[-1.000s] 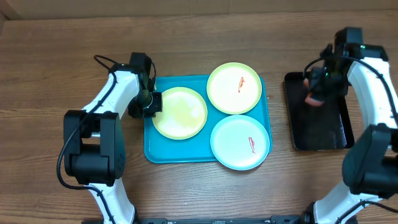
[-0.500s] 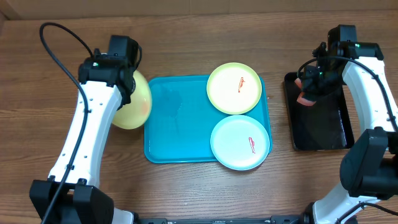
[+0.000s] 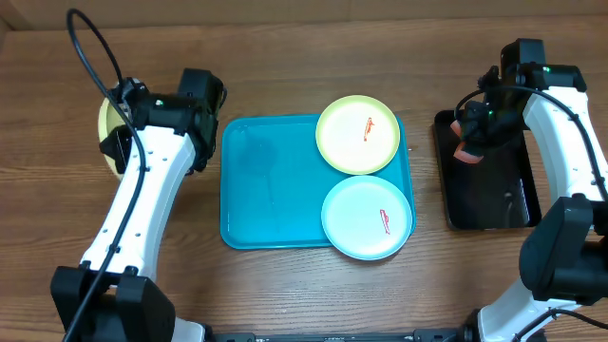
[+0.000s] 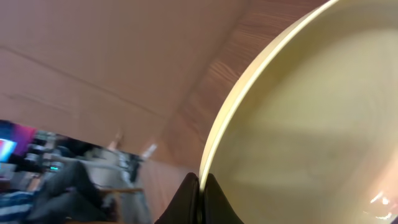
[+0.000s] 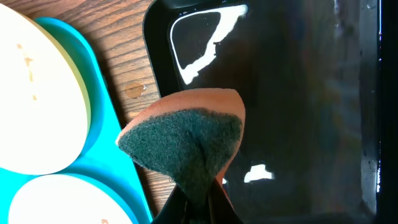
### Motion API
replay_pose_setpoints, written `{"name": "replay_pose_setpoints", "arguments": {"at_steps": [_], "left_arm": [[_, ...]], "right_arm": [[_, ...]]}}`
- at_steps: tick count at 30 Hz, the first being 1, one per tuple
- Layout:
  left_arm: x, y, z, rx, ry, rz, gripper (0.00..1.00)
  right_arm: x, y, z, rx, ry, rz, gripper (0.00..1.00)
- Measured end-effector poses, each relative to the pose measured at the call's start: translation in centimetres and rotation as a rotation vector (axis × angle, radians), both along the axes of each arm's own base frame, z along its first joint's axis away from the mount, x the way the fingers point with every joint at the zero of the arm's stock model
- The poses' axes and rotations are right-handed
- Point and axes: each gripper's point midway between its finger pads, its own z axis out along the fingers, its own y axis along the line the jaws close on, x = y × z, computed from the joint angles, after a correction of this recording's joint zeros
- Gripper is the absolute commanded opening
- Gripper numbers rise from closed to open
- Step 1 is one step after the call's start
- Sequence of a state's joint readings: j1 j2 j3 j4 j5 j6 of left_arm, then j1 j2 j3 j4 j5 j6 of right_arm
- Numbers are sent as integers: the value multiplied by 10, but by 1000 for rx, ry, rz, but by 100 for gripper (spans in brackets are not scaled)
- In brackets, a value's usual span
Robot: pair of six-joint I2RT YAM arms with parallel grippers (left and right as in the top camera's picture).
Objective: Clean dirty plates on tray and stack at the side
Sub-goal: 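Lift the cream plate with left gripper and place it left of tray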
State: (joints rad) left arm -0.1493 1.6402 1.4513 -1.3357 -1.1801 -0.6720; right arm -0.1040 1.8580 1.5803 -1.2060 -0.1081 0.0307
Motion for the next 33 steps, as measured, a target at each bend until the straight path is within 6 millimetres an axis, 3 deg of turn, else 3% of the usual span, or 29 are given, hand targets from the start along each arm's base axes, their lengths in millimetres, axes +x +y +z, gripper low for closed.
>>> {"name": "replay_pose_setpoints", "arguments": {"at_steps": [6, 11, 20, 27, 33], "left_arm": [[-2, 6, 21, 210, 12, -10, 4], [4, -8, 34, 287, -13, -58, 4], [22, -69, 8, 121, -49, -222, 4], [36, -127, 34, 233, -193, -370, 4], [42, -144, 25, 277, -138, -416, 4]], "right_arm": [[0, 0, 0, 0, 1, 0, 4], [0, 0, 0, 0, 2, 0, 4], [0, 0, 0, -1, 2, 0, 4], [-1, 0, 0, 0, 4, -2, 4], [-2, 0, 0, 1, 10, -2, 4]]}}
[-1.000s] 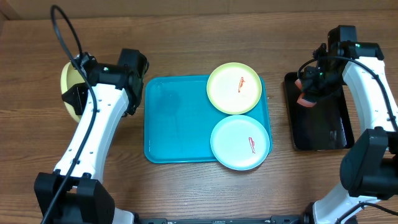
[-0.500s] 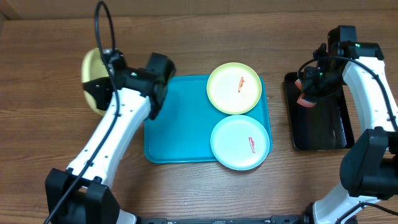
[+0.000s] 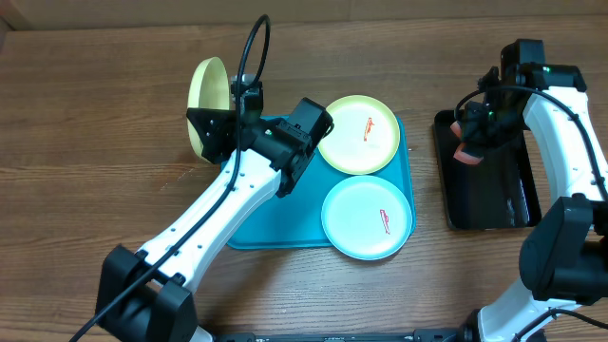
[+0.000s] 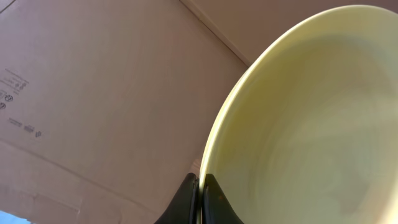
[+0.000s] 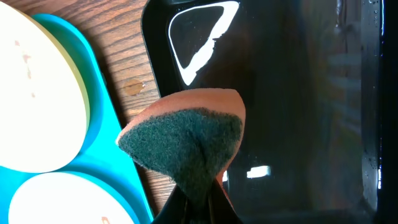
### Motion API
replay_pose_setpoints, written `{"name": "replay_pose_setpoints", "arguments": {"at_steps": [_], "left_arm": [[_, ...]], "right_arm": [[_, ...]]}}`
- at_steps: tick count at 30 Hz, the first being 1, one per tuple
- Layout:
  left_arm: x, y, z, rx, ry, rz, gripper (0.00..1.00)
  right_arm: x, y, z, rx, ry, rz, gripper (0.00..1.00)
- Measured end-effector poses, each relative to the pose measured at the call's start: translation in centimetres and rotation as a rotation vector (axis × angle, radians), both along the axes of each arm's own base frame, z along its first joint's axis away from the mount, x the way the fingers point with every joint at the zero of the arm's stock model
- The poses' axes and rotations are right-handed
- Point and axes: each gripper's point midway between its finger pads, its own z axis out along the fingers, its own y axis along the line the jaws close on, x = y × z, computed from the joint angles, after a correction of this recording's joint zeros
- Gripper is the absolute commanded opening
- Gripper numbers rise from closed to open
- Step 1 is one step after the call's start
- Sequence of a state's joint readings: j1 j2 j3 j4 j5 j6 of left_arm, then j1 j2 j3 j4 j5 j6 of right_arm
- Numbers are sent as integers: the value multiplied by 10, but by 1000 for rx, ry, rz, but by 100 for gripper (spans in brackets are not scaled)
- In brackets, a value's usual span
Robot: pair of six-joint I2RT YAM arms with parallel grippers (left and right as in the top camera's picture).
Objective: Clean dirty plates on tray and stack at the side
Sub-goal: 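Lift the cream plate with left gripper and place it left of tray, then slide the light-blue plate toward tray center with left gripper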
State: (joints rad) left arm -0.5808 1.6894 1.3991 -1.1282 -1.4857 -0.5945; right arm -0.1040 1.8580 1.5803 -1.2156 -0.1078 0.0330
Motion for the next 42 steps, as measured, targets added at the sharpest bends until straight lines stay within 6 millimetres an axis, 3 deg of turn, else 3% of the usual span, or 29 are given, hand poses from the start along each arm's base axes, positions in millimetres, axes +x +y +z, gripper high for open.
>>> {"name": "replay_pose_setpoints", "arguments": {"at_steps": [2, 5, 8, 9, 13, 16, 20, 25, 28, 30, 32, 33, 34, 35, 42], "left_arm": [[3, 0, -7, -16, 15, 2, 4], [6, 8, -39, -175, 109, 20, 4], [4, 37, -80, -415, 220, 109, 4], [2, 57, -99, -549, 265, 169, 4], [8, 100, -144, -1006, 351, 198, 4], [2, 129, -155, -1231, 338, 209, 4], [-16, 177, -176, -1407, 247, 278, 4], [-37, 192, -220, -1530, 198, 326, 4], [-37, 191, -232, -1550, 177, 308, 4], [-34, 192, -233, -1545, 167, 300, 17], [-31, 194, -232, -1538, 156, 290, 61], [-31, 196, -231, -1532, 153, 289, 79], [-31, 197, -231, -1524, 152, 290, 93], [-31, 198, -232, -1517, 153, 292, 100], [-34, 200, -231, -1494, 166, 311, 100]], "right_arm": [[0, 0, 0, 0, 2, 0, 4], [0, 0, 0, 0, 1, 0, 4], [0, 0, 0, 1, 2, 0, 4], [0, 0, 0, 0, 1, 0, 4], [-1, 0, 0, 0, 3, 0, 4], [-1, 0, 0, 1, 5, 0, 4], [-1, 0, 0, 1, 5, -1, 4], [-1, 0, 0, 0, 6, 0, 4], [-2, 0, 0, 1, 9, 0, 4], [-2, 0, 0, 1, 8, 0, 4], [-2, 0, 0, 1, 10, -1, 4], [-3, 0, 0, 1, 11, 0, 4], [-3, 0, 0, 2, 14, 0, 4], [-4, 0, 0, 2, 15, 0, 4], [-4, 0, 0, 2, 16, 0, 4]]}}
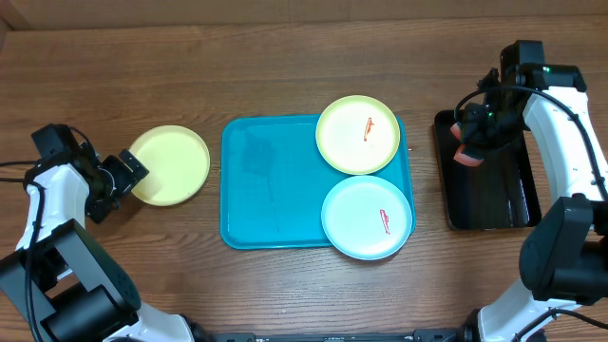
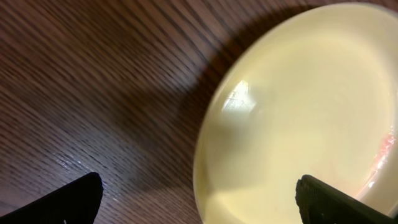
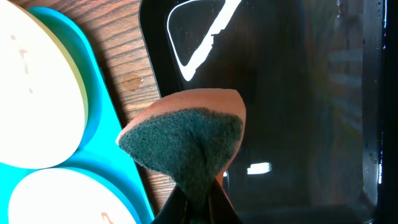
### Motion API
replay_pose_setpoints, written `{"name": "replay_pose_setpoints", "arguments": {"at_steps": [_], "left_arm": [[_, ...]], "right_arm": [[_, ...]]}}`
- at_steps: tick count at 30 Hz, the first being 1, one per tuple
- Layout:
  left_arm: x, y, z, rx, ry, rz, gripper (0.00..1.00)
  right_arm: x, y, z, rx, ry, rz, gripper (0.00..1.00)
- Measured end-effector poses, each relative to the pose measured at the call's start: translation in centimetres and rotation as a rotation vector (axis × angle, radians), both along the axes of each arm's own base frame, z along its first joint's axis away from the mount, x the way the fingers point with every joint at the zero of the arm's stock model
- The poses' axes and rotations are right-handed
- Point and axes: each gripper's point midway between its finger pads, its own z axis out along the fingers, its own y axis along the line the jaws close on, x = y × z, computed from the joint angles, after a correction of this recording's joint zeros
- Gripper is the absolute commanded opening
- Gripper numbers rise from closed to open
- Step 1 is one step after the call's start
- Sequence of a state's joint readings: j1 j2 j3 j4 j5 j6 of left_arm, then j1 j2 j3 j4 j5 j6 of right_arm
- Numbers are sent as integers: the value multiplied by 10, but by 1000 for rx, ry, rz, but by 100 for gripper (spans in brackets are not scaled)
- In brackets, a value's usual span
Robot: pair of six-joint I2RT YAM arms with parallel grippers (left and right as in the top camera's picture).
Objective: Clean dirty plates on tray and stack at the side
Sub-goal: 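Slide the light-blue plate toward tray center with left gripper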
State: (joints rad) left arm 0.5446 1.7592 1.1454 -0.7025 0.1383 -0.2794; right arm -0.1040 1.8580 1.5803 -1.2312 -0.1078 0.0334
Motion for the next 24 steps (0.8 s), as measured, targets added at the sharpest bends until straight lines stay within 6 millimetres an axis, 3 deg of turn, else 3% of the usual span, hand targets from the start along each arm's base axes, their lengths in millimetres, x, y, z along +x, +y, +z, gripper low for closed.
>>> {"name": "replay_pose_setpoints", "arguments": {"at_steps": [2, 5, 7, 8, 9, 10, 11, 15, 16, 19, 21, 24], "left_arm": [[2, -8, 5, -8, 16, -30, 100], [33, -48, 37, 9, -1, -187, 100], [57, -93, 54, 17, -43, -329, 100], [66, -125, 59, 2, -67, -412, 100], [67, -129, 59, -2, -69, -423, 100], [70, -178, 61, -38, -86, -539, 100], [70, -205, 61, -61, -90, -596, 100], [46, -311, 53, -160, -48, -774, 99], [39, -327, 48, -177, -27, -796, 97], [18, -368, 25, -206, 55, -837, 86], [5, -385, 11, -213, 103, -865, 76], [-20, -405, -11, -214, 200, -901, 69]], "right_arm": [[0, 0, 0, 0, 0, 0, 4], [0, 0, 0, 0, 0, 0, 4], [0, 0, 0, 0, 0, 0, 4], [0, 0, 0, 0, 0, 0, 4], [0, 0, 0, 0, 0, 0, 4], [0, 0, 0, 0, 0, 0, 4], [0, 0, 0, 0, 0, 0, 4], [0, 0, 0, 0, 0, 0, 4], [0, 0, 0, 0, -1, 0, 4], [0, 0, 0, 0, 0, 0, 4], [0, 0, 0, 0, 0, 0, 4], [-1, 0, 0, 0, 2, 0, 4]]}}
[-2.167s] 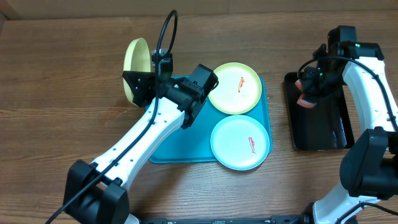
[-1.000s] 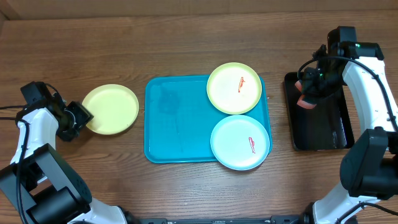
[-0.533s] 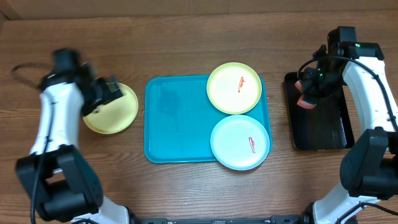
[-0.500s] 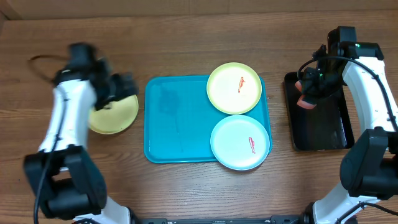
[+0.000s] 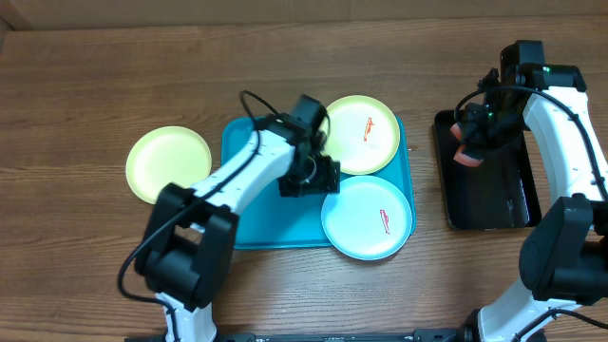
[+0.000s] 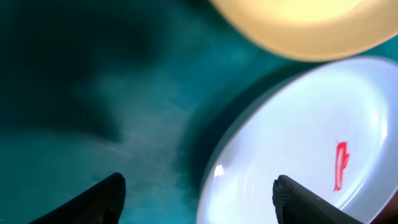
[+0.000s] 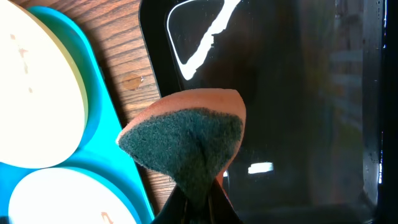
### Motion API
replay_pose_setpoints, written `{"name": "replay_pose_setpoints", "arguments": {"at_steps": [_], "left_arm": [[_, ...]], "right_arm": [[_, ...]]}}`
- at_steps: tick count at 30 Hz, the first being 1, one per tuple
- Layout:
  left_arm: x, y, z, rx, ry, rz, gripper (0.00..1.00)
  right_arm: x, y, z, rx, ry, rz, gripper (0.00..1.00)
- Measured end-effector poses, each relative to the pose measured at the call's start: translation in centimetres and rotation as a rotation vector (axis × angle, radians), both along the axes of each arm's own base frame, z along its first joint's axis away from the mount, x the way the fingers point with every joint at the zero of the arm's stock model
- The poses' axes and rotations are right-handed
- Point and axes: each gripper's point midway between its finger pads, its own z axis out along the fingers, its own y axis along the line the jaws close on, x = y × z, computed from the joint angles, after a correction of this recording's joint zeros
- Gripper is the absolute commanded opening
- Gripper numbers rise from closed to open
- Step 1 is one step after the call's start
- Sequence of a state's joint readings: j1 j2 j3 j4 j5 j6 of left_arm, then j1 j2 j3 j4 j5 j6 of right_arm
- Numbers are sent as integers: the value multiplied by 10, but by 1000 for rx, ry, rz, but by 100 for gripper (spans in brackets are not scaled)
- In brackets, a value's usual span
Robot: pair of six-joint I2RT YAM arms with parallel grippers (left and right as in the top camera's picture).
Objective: Clean dirty plates on tray and stack at the side
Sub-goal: 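Slide the light-blue plate toward tray center with left gripper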
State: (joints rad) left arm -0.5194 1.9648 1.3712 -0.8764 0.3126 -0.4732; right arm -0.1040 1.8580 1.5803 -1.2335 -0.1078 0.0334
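A teal tray (image 5: 266,190) holds a pale green plate (image 5: 358,133) and a white plate (image 5: 368,218), each with a red smear. A clean yellow plate (image 5: 168,163) lies on the table left of the tray. My left gripper (image 6: 198,202) is open low over the tray, straddling the white plate's left rim (image 6: 211,180). My right gripper (image 5: 469,142) is shut on an orange sponge with a green scouring face (image 7: 186,140), held over the left edge of the black tray (image 7: 298,93).
The black tray (image 5: 484,180) sits right of the teal one, with a strip of bare wood (image 5: 426,171) between them. Its wet bottom shines. A cardboard wall runs along the table's far edge.
My left gripper has left the yellow plate on the table and now stands open over the teal tray at the white plate's rim. The right gripper and sponge have not moved.
My left gripper first held the yellow plate by its rim at the table's left, then held it on edge above the tray's far left corner. Later the plate lay flat left of the tray with the gripper open beside it. Now that gripper is at the white plate.
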Motion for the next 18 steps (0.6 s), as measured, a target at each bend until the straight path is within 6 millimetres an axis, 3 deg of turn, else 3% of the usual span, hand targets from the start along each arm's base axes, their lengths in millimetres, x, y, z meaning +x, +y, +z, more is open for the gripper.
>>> {"name": "replay_pose_setpoints", "arguments": {"at_steps": [3, 8, 11, 18], "left_arm": [[-15, -6, -13, 30, 50, -27, 61], [-27, -14, -19, 48, 77, -51, 35], [-30, -17, -19, 49, 79, -59, 4], [-29, -7, -19, 57, 101, -34, 4]], "right_arm": [[0, 0, 0, 1, 2, 0, 4], [-1, 0, 0, 0, 3, 0, 4], [-2, 0, 0, 1, 7, 0, 4], [-2, 0, 0, 2, 8, 0, 4]]}}
